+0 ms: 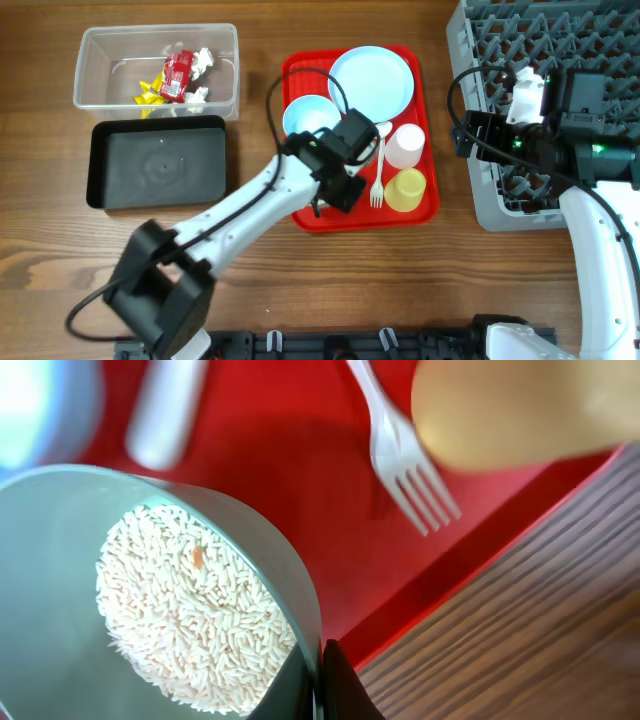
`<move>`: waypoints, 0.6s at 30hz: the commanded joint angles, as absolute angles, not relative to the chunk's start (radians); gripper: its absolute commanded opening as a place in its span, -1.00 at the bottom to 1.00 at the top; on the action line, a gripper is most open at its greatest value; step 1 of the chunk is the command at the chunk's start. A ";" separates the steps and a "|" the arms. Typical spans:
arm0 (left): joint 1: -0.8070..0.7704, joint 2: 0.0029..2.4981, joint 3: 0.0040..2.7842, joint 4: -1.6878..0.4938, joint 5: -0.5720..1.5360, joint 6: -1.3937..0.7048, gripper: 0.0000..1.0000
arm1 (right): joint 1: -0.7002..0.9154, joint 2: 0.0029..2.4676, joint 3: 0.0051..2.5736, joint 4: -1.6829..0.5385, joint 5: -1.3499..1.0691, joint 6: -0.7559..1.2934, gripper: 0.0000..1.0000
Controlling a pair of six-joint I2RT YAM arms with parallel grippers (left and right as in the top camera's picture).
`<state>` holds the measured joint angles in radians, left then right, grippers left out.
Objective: Sort waste into correct bins and load items into the dishwasher rack
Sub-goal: 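Tip the green bowl over the black tray to pour out the rice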
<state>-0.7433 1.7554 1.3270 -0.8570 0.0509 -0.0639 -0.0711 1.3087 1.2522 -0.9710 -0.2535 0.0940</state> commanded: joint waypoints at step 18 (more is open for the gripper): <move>0.155 1.542 1.348 -0.925 0.653 -0.112 -0.92 | -0.074 1.319 1.267 -0.965 -0.262 0.105 0.98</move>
